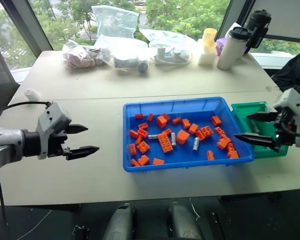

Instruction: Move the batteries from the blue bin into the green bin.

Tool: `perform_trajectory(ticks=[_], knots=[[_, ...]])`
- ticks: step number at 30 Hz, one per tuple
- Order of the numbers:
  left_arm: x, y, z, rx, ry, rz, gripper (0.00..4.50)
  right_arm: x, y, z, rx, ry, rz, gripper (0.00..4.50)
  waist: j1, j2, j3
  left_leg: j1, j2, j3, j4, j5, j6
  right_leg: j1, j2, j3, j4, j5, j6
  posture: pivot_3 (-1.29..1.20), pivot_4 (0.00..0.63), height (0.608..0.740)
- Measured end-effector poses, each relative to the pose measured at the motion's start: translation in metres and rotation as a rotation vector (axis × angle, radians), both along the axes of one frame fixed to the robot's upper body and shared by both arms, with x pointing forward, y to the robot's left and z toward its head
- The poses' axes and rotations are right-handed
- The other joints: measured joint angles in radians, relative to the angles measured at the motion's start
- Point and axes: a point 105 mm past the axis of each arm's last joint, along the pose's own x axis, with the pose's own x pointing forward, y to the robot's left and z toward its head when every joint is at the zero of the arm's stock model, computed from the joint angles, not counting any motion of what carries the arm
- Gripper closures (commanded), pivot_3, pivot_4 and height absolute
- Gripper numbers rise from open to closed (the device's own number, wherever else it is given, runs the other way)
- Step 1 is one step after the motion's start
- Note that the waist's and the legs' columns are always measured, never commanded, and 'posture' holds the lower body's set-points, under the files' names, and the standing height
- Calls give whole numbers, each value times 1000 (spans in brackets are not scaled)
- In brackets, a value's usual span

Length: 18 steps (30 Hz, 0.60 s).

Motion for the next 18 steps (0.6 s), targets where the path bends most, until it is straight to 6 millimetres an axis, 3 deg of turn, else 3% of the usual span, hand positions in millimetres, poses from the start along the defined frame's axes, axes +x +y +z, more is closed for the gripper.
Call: perform_trajectory(ticks=[3, 6, 9, 10, 15, 18], knots=[[4, -3, 18, 19, -27, -56, 0, 12, 30, 12, 92, -10, 53, 23, -1, -1, 0, 0, 0, 0, 0, 0, 0, 0, 0, 0, 0, 0, 0, 0, 150, 740], [-1, -11, 36, 40, -38, -150, 0, 19, 66, 7, 84, 66, 104, 23, -4, 0, 1, -3, 0, 0, -1, 0, 0, -4, 0, 0, 0, 1, 0, 0, 150, 740], [-6, -14, 34, 53, 5, -209, 0, 17, 99, -3, 92, 153, 177, 23, -3, 0, 0, -7, 0, 0, -1, 0, 0, -8, 0, 0, 0, 1, 1, 0, 150, 740], [-7, -18, 33, 55, 15, -240, 0, 17, 120, -10, 84, 185, 218, 23, -4, 0, 0, -12, 0, -1, 0, 1, -1, -13, 0, 0, 2, 1, 1, 0, 150, 740], [-11, -26, 33, 74, -5, -281, 0, 20, 158, -46, 34, 298, 184, 23, 0, 0, 0, -18, -1, 0, 2, 1, -1, -20, 0, 0, 5, 2, 1, 0, 150, 740], [-13, -31, 33, 85, -20, -296, 0, 23, 164, -58, 9, 330, 113, 23, 2, -1, 0, -18, -1, 0, 3, 1, -1, -20, 0, -1, 5, 2, 1, 0, 150, 740]])
